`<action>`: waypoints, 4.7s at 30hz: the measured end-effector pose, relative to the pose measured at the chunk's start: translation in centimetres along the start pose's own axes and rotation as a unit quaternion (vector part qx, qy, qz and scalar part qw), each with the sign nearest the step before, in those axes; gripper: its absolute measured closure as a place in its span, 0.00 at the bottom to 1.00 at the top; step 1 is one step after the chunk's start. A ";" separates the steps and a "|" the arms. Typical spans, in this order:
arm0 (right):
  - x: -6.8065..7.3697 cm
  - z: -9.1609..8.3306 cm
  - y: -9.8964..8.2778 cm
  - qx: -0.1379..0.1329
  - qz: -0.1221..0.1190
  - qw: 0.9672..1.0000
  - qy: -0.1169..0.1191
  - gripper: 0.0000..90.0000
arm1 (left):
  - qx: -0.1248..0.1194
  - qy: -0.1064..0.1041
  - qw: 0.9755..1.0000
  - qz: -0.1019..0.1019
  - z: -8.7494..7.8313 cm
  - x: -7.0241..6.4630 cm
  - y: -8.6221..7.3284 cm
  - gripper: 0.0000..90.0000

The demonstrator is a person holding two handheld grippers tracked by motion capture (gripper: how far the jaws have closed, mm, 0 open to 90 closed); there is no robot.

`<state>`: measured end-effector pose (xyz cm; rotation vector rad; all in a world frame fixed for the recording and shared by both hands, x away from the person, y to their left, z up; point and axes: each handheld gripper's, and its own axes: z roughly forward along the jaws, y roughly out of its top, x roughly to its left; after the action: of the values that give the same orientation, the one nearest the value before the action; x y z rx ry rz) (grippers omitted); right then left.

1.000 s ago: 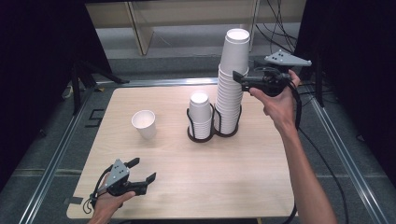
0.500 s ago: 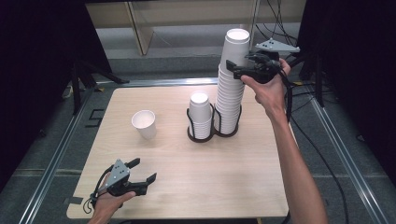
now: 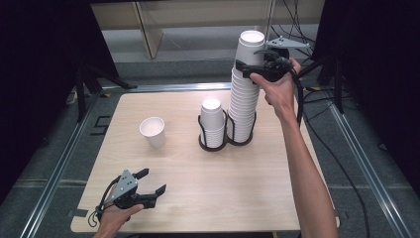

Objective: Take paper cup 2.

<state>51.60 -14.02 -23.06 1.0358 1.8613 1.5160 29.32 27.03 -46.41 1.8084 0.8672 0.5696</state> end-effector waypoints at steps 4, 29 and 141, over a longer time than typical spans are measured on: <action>0.1 -0.2 0.5 -0.004 0.000 1.000 0.001 0.17 | -0.008 -0.003 1.000 -0.003 0.1 -0.1 0.0 0.16; 1.0 -5.6 8.1 -0.099 -0.006 0.995 -0.005 0.18 | -0.007 -0.007 1.000 0.000 0.2 -0.1 0.0 0.16; 20.3 -0.2 -20.4 0.051 0.004 0.944 0.327 0.20 | -0.076 -0.126 0.988 -0.037 3.3 -3.1 3.1 0.02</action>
<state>35.05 0.82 -41.40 0.6110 2.3909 1.9465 30.67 21.94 -44.80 1.6593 0.6960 0.3410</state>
